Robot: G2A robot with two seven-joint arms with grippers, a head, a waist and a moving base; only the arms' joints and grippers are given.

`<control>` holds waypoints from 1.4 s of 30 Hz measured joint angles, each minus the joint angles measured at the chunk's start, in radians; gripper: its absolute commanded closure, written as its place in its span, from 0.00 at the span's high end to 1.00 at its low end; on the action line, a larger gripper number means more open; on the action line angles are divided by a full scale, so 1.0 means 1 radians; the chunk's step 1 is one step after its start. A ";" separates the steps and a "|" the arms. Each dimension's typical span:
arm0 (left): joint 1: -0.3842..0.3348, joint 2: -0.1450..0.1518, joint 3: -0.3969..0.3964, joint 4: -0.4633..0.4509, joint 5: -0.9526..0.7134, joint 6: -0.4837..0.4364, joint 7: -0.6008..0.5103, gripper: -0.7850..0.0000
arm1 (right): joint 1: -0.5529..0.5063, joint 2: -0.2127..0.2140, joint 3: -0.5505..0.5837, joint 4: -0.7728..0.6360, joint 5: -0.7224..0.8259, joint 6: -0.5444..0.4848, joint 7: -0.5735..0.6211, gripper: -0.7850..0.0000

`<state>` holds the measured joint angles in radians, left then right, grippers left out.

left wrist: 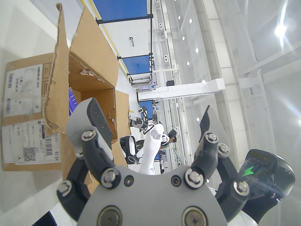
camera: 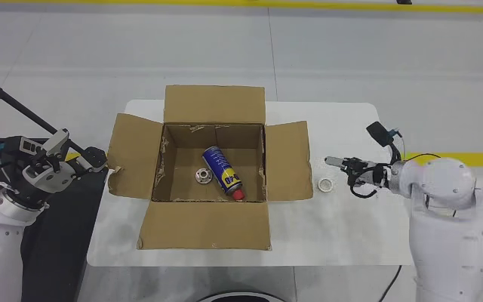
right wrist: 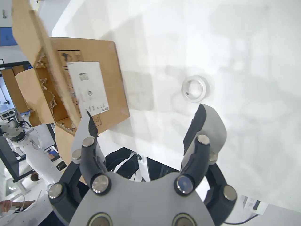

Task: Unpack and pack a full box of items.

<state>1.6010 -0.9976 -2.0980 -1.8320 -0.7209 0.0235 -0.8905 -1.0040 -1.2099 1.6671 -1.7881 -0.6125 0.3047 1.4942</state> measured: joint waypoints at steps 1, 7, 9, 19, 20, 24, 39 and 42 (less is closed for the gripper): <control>0.000 0.000 0.000 0.000 0.000 0.000 0.000 1.00 | 0.010 0.001 -0.007 -0.016 0.005 -0.006 -0.006 1.00; 0.012 -0.003 -0.003 -0.020 -0.008 -0.006 0.032 1.00 | 0.084 0.002 -0.067 -0.105 0.059 -0.051 -0.092 1.00; 0.024 -0.004 -0.011 -0.034 -0.013 -0.010 0.039 1.00 | 0.106 0.000 -0.091 -0.130 0.110 -0.067 -0.134 1.00; 0.052 -0.008 -0.033 -0.062 -0.019 -0.017 0.053 1.00 | 0.172 -0.009 -0.203 -0.145 0.206 -0.075 -0.236 1.00; 0.052 -0.008 -0.033 -0.062 -0.019 -0.017 0.053 1.00 | 0.171 -0.009 -0.203 -0.145 0.206 -0.076 -0.235 1.00; 0.052 -0.008 -0.033 -0.062 -0.019 -0.017 0.052 1.00 | 0.171 -0.009 -0.203 -0.145 0.206 -0.076 -0.235 1.00; 0.067 -0.011 -0.020 -0.077 -0.023 -0.015 0.074 1.00 | 0.209 -0.012 -0.319 -0.118 0.196 -0.182 -0.235 1.00; 0.085 -0.014 -0.033 -0.086 -0.030 -0.016 0.083 1.00 | 0.294 -0.026 -0.447 -0.048 0.182 -0.227 -0.235 1.00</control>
<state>1.6864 -1.0118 -2.1309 -1.9182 -0.7513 0.0072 -0.8073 -0.7095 -1.2354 1.2200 -1.8362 -0.4304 0.0772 1.2588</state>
